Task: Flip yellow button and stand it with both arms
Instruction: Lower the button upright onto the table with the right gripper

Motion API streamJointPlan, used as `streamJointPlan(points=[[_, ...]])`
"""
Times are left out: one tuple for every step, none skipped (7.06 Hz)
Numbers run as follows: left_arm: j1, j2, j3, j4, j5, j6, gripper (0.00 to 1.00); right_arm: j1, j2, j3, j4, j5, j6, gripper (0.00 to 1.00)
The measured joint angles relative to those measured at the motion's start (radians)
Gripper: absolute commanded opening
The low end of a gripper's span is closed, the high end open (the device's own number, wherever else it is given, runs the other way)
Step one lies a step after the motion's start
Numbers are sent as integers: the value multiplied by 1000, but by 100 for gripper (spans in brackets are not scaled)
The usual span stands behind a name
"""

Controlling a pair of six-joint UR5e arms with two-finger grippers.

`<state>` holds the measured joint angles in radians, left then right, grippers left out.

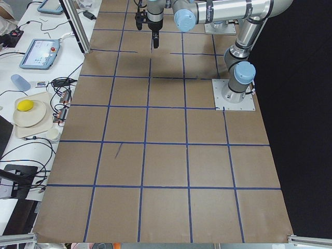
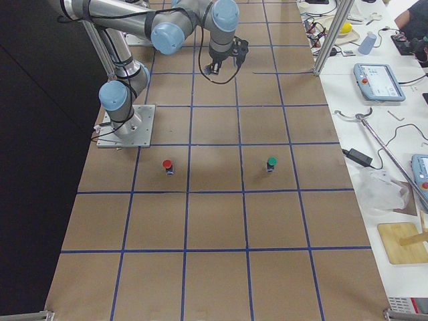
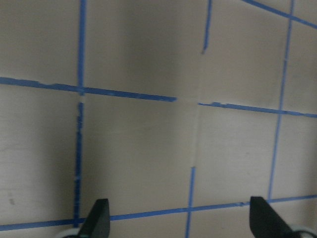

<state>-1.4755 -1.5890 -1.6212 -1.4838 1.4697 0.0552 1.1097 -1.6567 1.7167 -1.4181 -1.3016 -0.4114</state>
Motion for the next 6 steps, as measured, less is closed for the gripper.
streamJointPlan(points=[[-33, -31, 69, -35, 106, 43, 100, -45, 41, 25, -90, -47, -188, 16], [-55, -55, 131, -69, 151, 78, 100, -91, 85, 50, -186, -81, -387, 15], [-57, -75, 171, -85, 147, 93, 100, -139, 121, 67, -257, -95, -567, 15], [-47, -88, 189, -91, 130, 99, 100, -175, 154, 75, -307, -99, -754, 15], [-32, -94, 190, -94, 106, 101, 100, -199, 186, 80, -357, -101, -935, 15], [-22, -92, 186, -100, 83, 102, 100, -229, 218, 87, -405, -99, -1112, 15]])
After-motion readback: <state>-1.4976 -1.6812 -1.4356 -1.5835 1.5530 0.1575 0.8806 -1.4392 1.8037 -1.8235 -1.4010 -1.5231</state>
